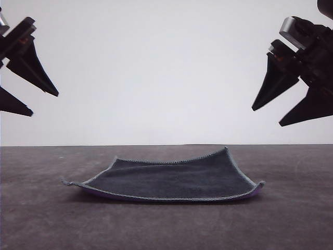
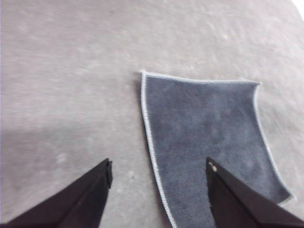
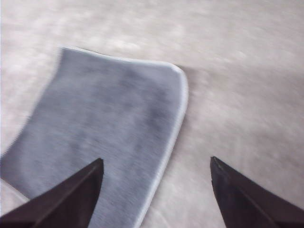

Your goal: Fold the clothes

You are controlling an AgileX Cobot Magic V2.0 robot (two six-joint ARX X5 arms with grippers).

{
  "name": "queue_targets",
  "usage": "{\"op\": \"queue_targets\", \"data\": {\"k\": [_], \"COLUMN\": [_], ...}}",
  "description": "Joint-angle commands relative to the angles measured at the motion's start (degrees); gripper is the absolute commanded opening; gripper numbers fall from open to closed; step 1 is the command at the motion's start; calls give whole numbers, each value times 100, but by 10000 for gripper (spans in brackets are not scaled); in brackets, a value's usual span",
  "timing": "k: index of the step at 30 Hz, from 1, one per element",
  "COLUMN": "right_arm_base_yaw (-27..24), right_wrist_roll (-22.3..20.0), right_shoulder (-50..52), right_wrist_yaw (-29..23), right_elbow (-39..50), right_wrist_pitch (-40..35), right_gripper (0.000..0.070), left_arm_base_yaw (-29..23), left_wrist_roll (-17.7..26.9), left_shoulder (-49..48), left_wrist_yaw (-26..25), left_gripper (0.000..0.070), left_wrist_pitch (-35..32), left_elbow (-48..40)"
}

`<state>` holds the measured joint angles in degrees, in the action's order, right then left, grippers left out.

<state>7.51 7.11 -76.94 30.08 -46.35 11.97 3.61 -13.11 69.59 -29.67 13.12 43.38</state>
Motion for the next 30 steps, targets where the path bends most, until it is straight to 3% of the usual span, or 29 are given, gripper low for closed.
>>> {"op": "queue_targets", "data": {"k": [1, 11, 20, 30], "right_arm_base_yaw": [24, 24, 26, 127], "right_wrist_roll": [9, 150, 294, 331], "right_shoulder": [-94, -1254, -2798, -3807], "right_wrist_yaw": [42, 422, 790, 944], "right_elbow": [-60, -890, -2107, -2774], "right_wrist_pitch": [-169, -330, -286, -234], "right_gripper": [451, 451, 451, 451], "left_arm_base_yaw": [47, 306, 565, 710], "left_wrist_roll": [-6, 1, 218, 197], "left_shoulder": [232, 2163, 3935, 4997], "left_wrist_yaw": [-42, -501, -520, -524], "left_gripper": [345, 349, 351, 350], "left_wrist_pitch": [-171, -442, 22, 144], "left_elbow": [148, 1392, 3044, 3838]}}
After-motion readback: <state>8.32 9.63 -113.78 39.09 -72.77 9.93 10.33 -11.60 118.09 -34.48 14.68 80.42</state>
